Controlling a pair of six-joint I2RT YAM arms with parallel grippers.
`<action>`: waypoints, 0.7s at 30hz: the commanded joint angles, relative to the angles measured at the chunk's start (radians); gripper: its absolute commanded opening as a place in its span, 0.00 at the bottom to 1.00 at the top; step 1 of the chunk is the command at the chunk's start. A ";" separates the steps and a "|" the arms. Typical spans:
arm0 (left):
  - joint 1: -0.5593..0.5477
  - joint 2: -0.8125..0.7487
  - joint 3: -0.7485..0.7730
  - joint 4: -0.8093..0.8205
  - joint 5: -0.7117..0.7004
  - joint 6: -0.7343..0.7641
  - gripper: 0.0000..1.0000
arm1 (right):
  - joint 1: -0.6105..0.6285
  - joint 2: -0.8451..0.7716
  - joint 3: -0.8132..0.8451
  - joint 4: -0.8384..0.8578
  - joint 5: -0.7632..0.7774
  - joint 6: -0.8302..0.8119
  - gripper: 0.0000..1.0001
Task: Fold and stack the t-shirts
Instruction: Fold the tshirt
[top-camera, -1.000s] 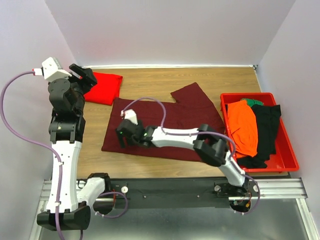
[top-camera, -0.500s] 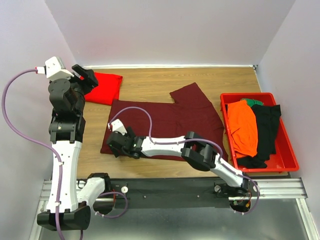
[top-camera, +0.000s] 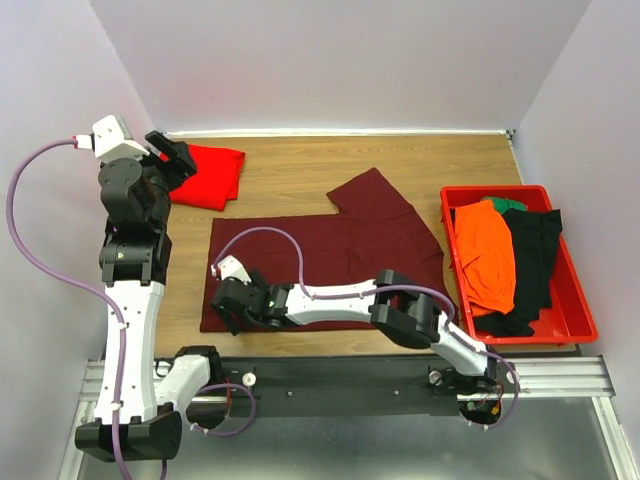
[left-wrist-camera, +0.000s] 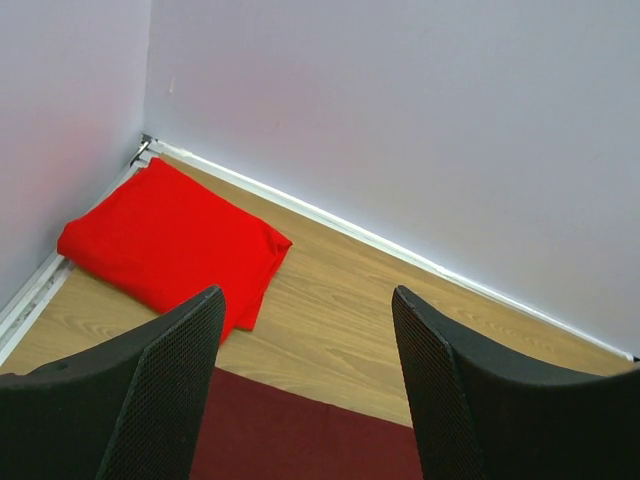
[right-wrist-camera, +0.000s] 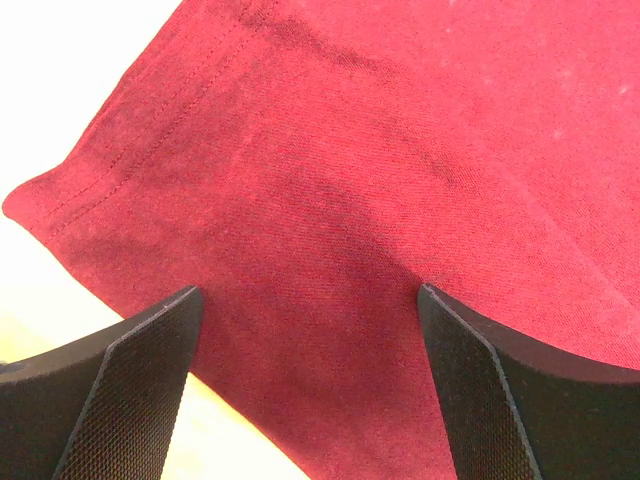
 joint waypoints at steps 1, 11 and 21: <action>0.012 0.012 -0.020 0.012 0.003 0.006 0.76 | 0.026 0.004 0.009 -0.075 -0.105 0.036 0.94; 0.036 0.124 -0.075 0.010 -0.114 -0.100 0.90 | -0.060 -0.161 -0.031 -0.056 -0.067 0.028 0.96; 0.046 0.372 -0.147 0.000 -0.174 -0.207 0.81 | -0.406 -0.491 -0.311 0.054 -0.122 0.038 0.95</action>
